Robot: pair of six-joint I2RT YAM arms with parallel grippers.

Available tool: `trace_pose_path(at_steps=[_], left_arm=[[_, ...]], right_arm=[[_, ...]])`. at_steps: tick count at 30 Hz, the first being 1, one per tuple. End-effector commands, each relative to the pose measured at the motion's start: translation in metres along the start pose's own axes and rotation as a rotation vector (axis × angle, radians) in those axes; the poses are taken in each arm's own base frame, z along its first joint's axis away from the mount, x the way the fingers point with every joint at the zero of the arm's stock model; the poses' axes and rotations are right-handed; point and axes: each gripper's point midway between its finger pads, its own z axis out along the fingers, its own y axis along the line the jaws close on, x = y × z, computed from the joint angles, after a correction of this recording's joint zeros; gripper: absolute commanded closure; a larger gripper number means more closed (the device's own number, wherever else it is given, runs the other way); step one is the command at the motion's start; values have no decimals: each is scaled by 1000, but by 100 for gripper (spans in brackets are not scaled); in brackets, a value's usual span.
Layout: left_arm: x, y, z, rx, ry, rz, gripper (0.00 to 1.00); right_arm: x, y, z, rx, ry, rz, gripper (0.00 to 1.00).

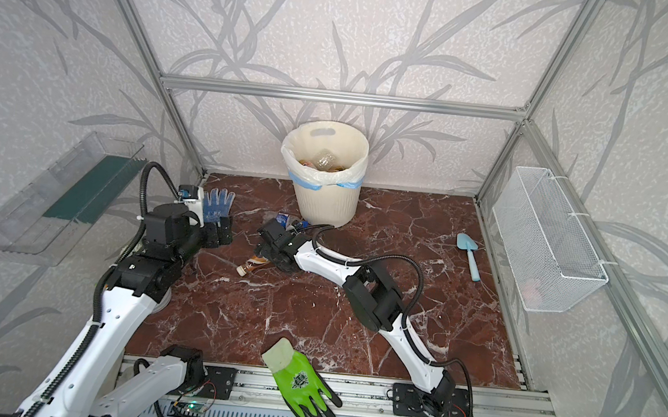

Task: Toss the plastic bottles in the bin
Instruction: 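Reach the right gripper to the Nescafe bottle and close it around it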

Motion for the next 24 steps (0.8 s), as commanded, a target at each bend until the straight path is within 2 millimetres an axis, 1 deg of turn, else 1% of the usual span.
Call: trace_pose_path(at_steps=[1, 3, 5, 8, 10, 14, 16, 18, 19, 22, 24], left_arm=[[-3, 3, -3, -7, -15, -8, 3], [-2, 2, -2, -5, -13, -7, 3], [-2, 2, -2, -6, -11, -4, 3], [-2, 4, -2, -15, -12, -2, 3], [-1, 5, -1, -21, -10, 1, 3], [0, 5, 0, -26, -2, 3, 4], [0, 6, 1, -27, -3, 5, 4], [1, 6, 1, -31, -1, 7, 4], [1, 7, 1, -34, -2, 8, 4], [2, 7, 2, -35, 1, 10, 4], [1, 6, 3, -32, 2, 11, 4]], right_arm=[[-8, -1, 4, 51, -45, -38, 6], [-11, -6, 10, 107, -69, -68, 6], [-10, -12, 19, 148, -64, -81, 6], [-6, -19, 30, 180, -41, -74, 10], [-2, -21, 34, 185, -28, -68, 16], [-6, -21, 28, 183, -50, -84, 29], [-10, -22, 25, 181, -68, -100, 37], [-12, -22, 22, 180, -79, -115, 48], [-13, -22, 21, 181, -82, -124, 52], [-13, -22, 19, 183, -79, -148, 58], [-15, -21, 14, 180, -81, -170, 59]])
